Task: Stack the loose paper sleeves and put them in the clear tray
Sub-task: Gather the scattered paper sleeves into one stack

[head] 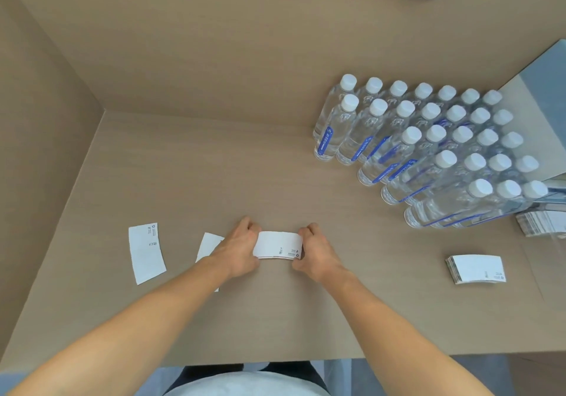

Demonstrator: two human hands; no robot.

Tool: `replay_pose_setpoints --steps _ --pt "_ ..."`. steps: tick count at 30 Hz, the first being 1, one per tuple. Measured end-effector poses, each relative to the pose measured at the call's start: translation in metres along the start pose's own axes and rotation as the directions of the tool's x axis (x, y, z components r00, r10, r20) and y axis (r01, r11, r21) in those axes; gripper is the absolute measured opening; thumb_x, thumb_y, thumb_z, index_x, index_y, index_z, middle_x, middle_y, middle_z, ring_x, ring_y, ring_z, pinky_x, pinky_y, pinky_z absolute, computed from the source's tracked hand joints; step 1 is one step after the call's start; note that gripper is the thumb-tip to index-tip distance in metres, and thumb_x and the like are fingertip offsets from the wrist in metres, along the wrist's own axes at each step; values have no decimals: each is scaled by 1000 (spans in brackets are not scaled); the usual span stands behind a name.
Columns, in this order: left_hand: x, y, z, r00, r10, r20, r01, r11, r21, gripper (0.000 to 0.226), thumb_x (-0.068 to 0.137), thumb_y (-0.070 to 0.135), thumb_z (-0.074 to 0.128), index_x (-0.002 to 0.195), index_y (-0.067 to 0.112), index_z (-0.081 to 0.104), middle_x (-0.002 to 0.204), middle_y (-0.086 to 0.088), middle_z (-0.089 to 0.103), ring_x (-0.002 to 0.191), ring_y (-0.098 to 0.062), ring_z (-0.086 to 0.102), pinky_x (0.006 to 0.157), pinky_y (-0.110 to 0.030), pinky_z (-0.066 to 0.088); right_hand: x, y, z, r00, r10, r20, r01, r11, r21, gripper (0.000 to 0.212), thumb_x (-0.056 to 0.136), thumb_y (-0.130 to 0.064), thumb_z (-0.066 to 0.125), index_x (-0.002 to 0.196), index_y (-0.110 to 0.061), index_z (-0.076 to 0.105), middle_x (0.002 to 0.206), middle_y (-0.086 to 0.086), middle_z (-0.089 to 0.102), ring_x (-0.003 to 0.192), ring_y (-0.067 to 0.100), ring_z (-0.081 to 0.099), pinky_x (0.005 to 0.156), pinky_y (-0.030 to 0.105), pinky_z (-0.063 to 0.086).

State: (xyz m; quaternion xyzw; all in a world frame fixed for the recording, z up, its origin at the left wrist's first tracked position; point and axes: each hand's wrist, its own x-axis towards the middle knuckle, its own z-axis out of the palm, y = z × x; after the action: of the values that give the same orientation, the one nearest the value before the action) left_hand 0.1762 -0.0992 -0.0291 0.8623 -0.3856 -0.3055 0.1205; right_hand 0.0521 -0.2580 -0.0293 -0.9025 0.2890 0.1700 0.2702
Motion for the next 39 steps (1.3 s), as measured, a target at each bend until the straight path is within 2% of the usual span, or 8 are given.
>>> replay_pose_setpoints --steps 4,11,14,20,25,28,32,39 --pt "-1 -2 0 1000 14 -10 -14 999 -29 43 81 15 63 120 13 48 122 1 35 110 -18 47 80 -23 40 4 2 2 1000 -8 1 8 1000 21 38 70 -14 66 104 -8 50 114 2 41 84 25 56 80 33 52" --pt "-10 9 0 999 -42 10 42 999 15 44 80 12 62 121 8 46 125 -2 36 107 -18 47 82 -30 49 2 0 4 999 35 23 -36 999 38 38 73 -10 62 106 -10 44 103 -3 41 78 23 51 70 29 47" --pt "-9 17 -4 997 -77 19 76 996 39 48 78 12 65 122 6 46 127 -3 36 112 -20 46 85 -33 51 5 -7 0 997 33 75 -27 996 -83 46 69 -13 70 106 -8 43 102 -1 36 77 24 51 65 29 45" --pt "-14 22 -14 995 -88 56 83 993 86 42 79 3 63 117 4 45 126 -7 35 108 -24 47 85 -39 53 4 -18 -10 993 11 118 21 964 -265 62 68 -22 78 120 -7 47 120 7 41 105 28 53 83 35 51" --pt "-30 -7 -27 996 -33 -79 29 999 -45 55 80 16 66 129 11 43 130 -3 35 123 -22 40 86 -30 45 -3 -19 -19 997 9 74 10 967 -253 83 60 -32 82 129 -18 39 122 4 40 113 28 45 80 37 51" --pt "-50 -41 -34 973 -139 -186 111 982 -151 64 83 25 66 139 15 37 140 0 31 132 -20 36 96 -30 40 -1 -33 -16 996 -72 58 85 957 -279 88 66 -35 79 140 -20 32 130 4 39 120 28 41 85 38 51" --pt "-80 -76 -34 939 -284 -195 251 952 -175 60 80 28 69 132 13 45 132 -2 40 124 -24 45 98 -36 45 6 -73 -5 970 -222 100 243 916 -319 73 76 -34 73 139 -18 40 133 4 40 124 27 40 89 39 50" --pt "-113 -79 -20 856 -481 -190 416 859 -299 56 79 33 65 128 12 46 124 0 41 116 -23 44 91 -42 50 24 -131 8 845 -463 266 533 767 -358 50 82 -17 62 131 -17 50 131 5 43 125 25 39 84 32 46"
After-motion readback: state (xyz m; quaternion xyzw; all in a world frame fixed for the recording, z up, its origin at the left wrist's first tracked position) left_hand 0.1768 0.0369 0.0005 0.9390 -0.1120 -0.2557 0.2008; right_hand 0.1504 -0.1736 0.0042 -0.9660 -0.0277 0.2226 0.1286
